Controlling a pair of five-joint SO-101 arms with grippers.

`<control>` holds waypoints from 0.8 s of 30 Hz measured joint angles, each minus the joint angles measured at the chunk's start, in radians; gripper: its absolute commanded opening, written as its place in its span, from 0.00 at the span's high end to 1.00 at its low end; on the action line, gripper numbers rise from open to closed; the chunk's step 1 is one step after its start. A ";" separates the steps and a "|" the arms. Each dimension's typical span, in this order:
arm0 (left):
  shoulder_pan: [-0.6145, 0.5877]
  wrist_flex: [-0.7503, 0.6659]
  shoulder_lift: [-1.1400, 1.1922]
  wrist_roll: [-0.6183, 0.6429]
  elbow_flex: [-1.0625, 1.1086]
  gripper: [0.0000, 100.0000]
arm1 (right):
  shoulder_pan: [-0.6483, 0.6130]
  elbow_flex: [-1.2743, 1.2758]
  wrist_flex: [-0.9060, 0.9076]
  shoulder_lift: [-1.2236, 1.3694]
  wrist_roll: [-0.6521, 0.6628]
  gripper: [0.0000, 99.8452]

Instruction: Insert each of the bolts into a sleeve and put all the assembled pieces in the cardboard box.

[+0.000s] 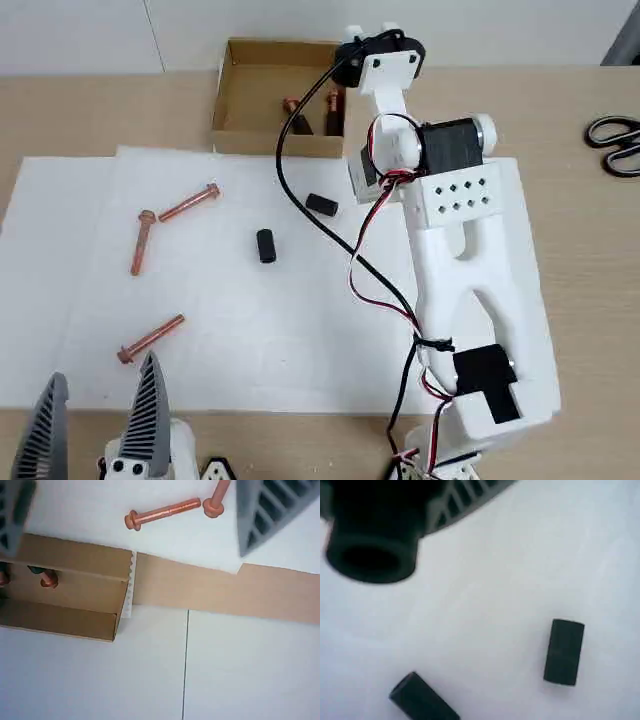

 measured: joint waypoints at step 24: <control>0.000 0.000 0.000 0.000 0.000 0.73 | 0.003 0.043 0.000 0.049 0.000 1.00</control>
